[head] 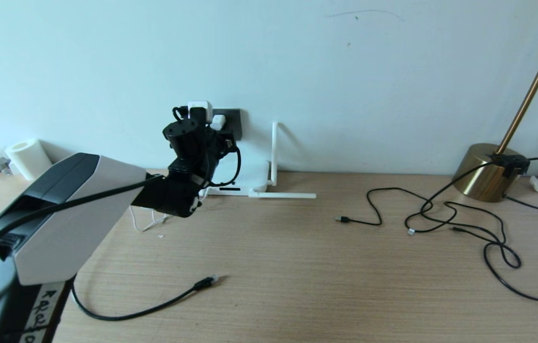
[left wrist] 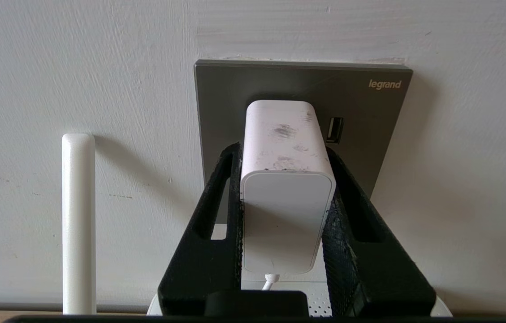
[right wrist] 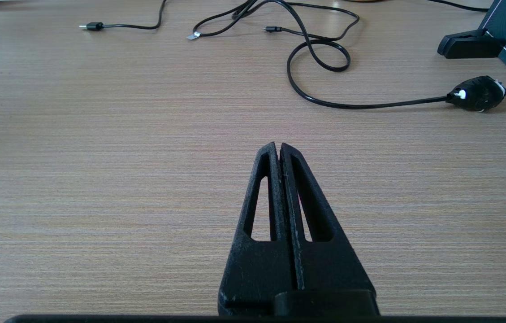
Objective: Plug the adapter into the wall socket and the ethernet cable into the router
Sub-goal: Plug plug into socket
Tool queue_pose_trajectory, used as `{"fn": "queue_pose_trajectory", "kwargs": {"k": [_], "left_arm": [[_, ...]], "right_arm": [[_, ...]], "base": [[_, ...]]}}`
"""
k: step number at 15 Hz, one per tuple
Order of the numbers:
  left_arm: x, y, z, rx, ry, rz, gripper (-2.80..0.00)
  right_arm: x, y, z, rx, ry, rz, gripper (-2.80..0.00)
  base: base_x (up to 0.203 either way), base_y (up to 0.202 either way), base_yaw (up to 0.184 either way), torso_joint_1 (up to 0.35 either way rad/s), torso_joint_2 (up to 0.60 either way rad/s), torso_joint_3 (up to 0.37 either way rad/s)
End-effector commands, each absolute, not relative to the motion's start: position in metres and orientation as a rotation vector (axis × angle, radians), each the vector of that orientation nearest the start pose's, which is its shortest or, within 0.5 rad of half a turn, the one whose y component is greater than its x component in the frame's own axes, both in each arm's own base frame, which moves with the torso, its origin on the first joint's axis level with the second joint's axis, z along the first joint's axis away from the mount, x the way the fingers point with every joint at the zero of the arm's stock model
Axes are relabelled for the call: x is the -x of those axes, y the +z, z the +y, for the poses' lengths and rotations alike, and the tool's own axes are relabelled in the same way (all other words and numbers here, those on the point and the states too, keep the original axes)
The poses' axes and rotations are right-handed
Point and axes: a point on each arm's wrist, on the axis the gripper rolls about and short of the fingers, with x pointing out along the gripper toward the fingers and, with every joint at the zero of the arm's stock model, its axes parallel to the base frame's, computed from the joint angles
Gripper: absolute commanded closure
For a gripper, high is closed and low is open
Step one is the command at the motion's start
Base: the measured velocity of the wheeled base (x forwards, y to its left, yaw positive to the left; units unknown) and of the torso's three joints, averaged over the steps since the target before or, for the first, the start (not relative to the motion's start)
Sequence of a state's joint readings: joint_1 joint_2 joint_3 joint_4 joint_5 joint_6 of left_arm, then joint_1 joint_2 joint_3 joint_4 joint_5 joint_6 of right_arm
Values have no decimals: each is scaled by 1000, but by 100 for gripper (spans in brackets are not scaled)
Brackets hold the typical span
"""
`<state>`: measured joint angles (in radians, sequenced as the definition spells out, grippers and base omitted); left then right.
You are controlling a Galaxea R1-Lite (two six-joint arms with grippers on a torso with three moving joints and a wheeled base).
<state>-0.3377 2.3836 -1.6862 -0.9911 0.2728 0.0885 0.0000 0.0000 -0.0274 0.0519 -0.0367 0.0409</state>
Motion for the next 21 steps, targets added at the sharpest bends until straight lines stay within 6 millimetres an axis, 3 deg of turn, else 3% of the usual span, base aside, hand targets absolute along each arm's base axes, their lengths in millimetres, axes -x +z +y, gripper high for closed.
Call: {"fn": "queue_pose_trajectory", "kwargs": {"k": [1,21], "left_arm": [[-471,184,-159,2,-51,-290,0],[-473,183,-156,-7,-53,-278,0]], "right_arm": [[25,78,-1,-41,-37,22,0],[25,78,-1,-41,-37,22,0]], "base": [[0,0,0,0,0,0],[0,0,0,0,0,0]]}}
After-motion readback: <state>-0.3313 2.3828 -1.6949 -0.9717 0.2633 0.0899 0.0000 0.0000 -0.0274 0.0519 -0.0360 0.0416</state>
